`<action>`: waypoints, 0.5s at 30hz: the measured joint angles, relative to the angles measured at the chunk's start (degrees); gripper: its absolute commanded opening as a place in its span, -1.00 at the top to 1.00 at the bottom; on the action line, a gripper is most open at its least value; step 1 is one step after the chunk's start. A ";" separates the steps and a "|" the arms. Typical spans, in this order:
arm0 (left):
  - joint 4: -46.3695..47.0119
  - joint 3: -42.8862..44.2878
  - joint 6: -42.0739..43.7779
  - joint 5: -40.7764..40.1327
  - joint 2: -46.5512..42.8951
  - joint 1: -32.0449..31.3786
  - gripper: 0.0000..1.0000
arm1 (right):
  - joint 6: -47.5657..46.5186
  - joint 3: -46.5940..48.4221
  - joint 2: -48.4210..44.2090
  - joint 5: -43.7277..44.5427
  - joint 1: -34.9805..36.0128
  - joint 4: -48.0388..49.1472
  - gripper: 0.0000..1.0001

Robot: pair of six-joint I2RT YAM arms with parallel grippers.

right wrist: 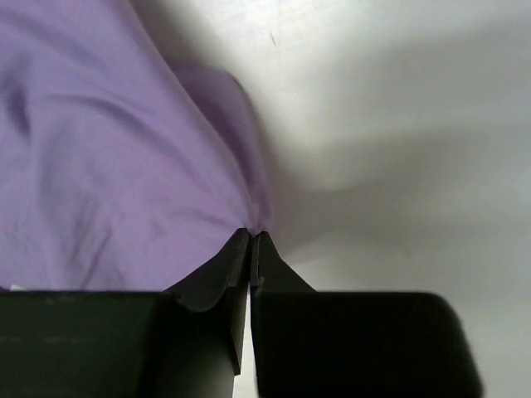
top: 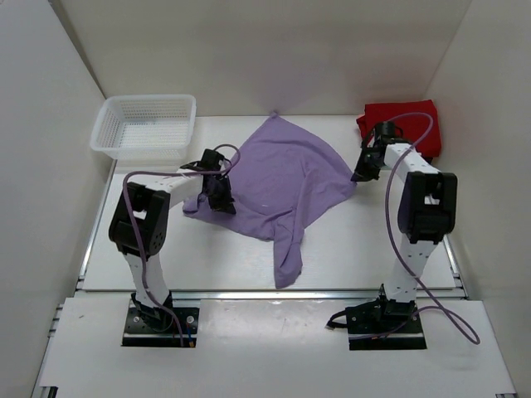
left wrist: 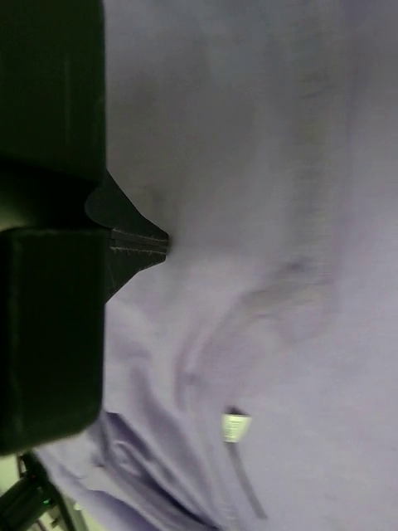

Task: Fold and stack the t-shirts
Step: Flatten out the tshirt

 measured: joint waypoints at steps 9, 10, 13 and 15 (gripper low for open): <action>-4.13 17.79 3.06 -1.14 12.46 2.78 1.00 | -0.15 -22.93 -29.49 7.65 -2.14 -8.20 1.00; -4.57 20.39 3.41 -1.36 13.97 2.91 1.00 | -0.11 -24.96 -31.28 8.20 -2.23 -8.83 1.00; -5.03 26.91 4.42 -1.16 17.27 3.28 0.50 | 0.24 -30.38 -34.53 8.96 -1.88 -10.99 1.00; -4.96 28.24 4.46 -0.15 17.20 3.21 0.39 | 0.61 -33.09 -35.54 9.14 -1.16 -12.52 1.00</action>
